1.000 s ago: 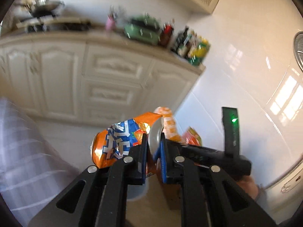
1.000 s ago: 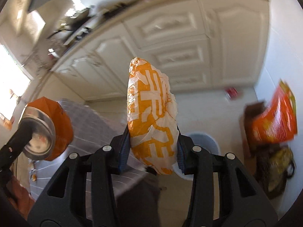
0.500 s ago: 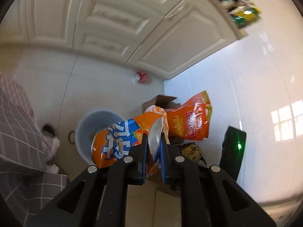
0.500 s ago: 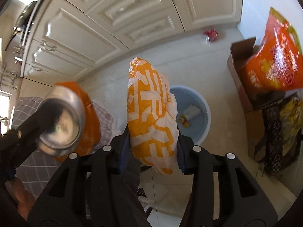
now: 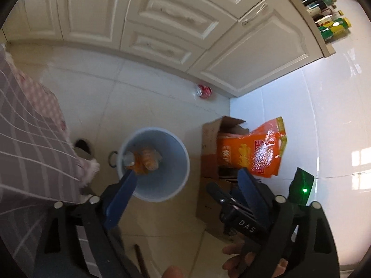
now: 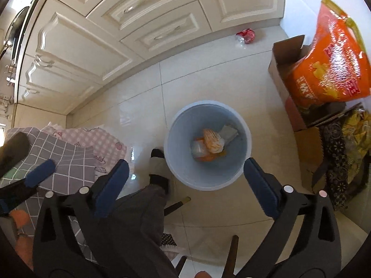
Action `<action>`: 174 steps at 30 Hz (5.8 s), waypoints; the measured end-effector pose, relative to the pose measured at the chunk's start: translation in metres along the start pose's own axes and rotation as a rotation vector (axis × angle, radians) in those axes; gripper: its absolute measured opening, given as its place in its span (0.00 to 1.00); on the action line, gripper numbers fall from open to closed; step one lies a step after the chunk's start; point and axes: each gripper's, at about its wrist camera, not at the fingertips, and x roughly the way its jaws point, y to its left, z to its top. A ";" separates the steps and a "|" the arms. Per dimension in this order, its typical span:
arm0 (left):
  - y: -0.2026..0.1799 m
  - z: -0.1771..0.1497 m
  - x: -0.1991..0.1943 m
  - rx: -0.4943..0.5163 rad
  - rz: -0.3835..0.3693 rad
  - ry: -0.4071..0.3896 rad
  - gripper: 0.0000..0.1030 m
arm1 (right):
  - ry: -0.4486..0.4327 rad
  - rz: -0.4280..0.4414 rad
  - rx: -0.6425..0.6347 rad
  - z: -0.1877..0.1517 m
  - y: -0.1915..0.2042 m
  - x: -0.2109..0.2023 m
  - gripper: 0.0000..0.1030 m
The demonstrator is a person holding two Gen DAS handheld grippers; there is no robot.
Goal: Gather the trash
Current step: 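Carry both bags to the blue bin and open both grippers over it, then move both tools back over the table, then grasp the orange peel with the left gripper while the right gripper grasps the clear plastic bag, then carry the peel and plastic bag to the blue bin and release them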
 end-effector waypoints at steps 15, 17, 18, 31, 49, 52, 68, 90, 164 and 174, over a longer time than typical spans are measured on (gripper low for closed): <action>-0.018 -0.026 -0.123 0.165 0.132 -0.277 0.93 | -0.184 0.045 -0.105 -0.011 0.066 -0.096 0.94; -0.019 -0.031 -0.147 0.181 0.139 -0.321 0.93 | -0.218 0.058 -0.129 -0.012 0.080 -0.113 0.94; -0.019 -0.034 -0.154 0.188 0.140 -0.336 0.93 | -0.240 0.066 -0.145 -0.012 0.090 -0.124 0.94; 0.003 -0.070 -0.267 0.209 0.184 -0.535 0.93 | -0.379 0.178 -0.338 -0.041 0.191 -0.205 0.94; 0.079 -0.126 -0.398 0.130 0.313 -0.782 0.93 | -0.452 0.337 -0.574 -0.100 0.314 -0.260 0.94; 0.099 -0.139 -0.413 0.100 0.347 -0.809 0.93 | -0.447 0.359 -0.608 -0.111 0.331 -0.261 0.94; 0.201 -0.219 -0.453 -0.038 0.496 -0.852 0.93 | -0.372 0.418 -0.783 -0.174 0.406 -0.247 0.94; 0.328 -0.245 -0.365 -0.180 0.494 -0.574 0.68 | -0.023 0.408 -1.016 -0.274 0.491 -0.128 0.94; -0.051 -0.029 -0.042 0.357 0.104 -0.088 0.37 | -0.065 0.183 -0.005 0.022 0.013 -0.051 0.25; -0.043 -0.014 0.005 0.328 0.159 -0.013 0.85 | -0.002 0.154 0.080 0.030 -0.006 -0.004 0.83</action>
